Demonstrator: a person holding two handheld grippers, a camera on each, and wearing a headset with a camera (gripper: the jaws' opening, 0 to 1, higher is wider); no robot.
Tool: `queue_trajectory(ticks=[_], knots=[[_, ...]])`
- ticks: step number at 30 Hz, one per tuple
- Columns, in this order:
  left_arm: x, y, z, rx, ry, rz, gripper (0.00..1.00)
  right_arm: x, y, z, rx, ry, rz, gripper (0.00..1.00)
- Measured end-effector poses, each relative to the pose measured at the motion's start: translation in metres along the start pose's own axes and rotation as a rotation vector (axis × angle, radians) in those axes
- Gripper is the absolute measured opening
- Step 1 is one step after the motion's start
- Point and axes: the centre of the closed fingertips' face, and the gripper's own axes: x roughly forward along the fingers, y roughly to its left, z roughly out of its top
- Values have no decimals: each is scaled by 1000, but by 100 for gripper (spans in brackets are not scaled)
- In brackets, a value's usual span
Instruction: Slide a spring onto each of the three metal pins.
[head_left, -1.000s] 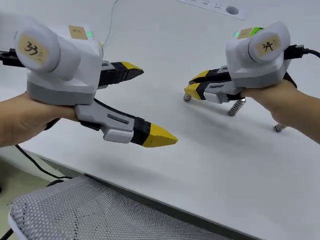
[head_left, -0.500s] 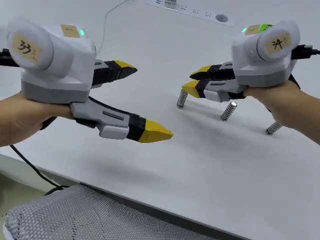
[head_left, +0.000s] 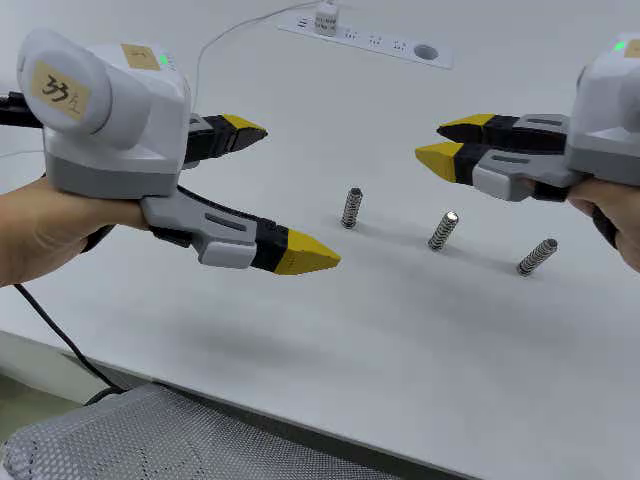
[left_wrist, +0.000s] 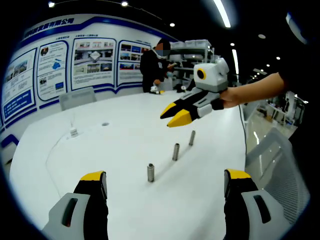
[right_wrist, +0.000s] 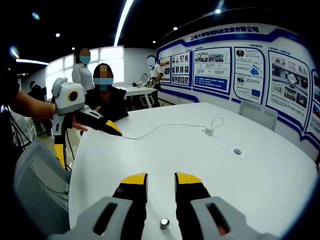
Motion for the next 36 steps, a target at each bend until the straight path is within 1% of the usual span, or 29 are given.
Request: queue_trajectory(ticks=[2,3,4,6,10,11,12,13,14,17,20,24,26,27,28,29,30,31,33,36], knots=[[0,2,2,4,1,5,99,-13,-3,-1,-2,-2,-6,22],[-1,2,3,5,-1,6,99,-16,-9,-5,3,-4,-15,22],[-1,3,6,6,-5,7,100,-24,-12,-7,5,-6,-23,23],[-2,4,8,9,-7,10,100,-34,-16,-10,16,-5,-37,23],[-3,8,12,11,-10,21,100,-56,-28,-15,60,-21,-92,25],[-3,8,13,7,-17,21,100,-60,-30,-15,65,-25,-105,25],[-3,7,18,-14,-43,16,100,-67,-33,-17,69,-31,-120,25],[-4,6,20,-34,-56,11,100,-71,-39,-18,62,-33,-136,25],[-4,6,22,-36,-64,12,100,-77,-40,-19,50,-36,-159,25],[-4,6,22,-27,-55,19,100,-89,-37,-24,57,-37,-159,26],[-4,6,23,-24,-51,20,100,-100,-38,-30,57,-34,-170,28],[-5,4,26,-23,-59,20,100,-116,-38,-36,49,-33,-189,32],[-6,4,27,-30,-65,22,100,-123,-38,-41,42,-24,-189,34],[-8,4,29,-41,-71,24,100,-125,-34,-43,40,-14,-193,35],[-9,4,32,-60,-90,27,100,-128,-34,-46,37,-7,-201,36],[-11,5,37,-79,-122,30,100,-133,-34,-49,23,5,-209,36],[-13,6,38,-85,-129,35,100,-136,-34,-53,22,16,-210,37],[-14,8,39,-83,-131,40,100,-139,-29,-54,28,21,-213,39],[-15,9,37,-75,-121,48,100,-144,-26,-57,29,27,-215,42],[-17,9,34,-53,-94,45,100,-151,-23,-65,41,55,-205,50]])
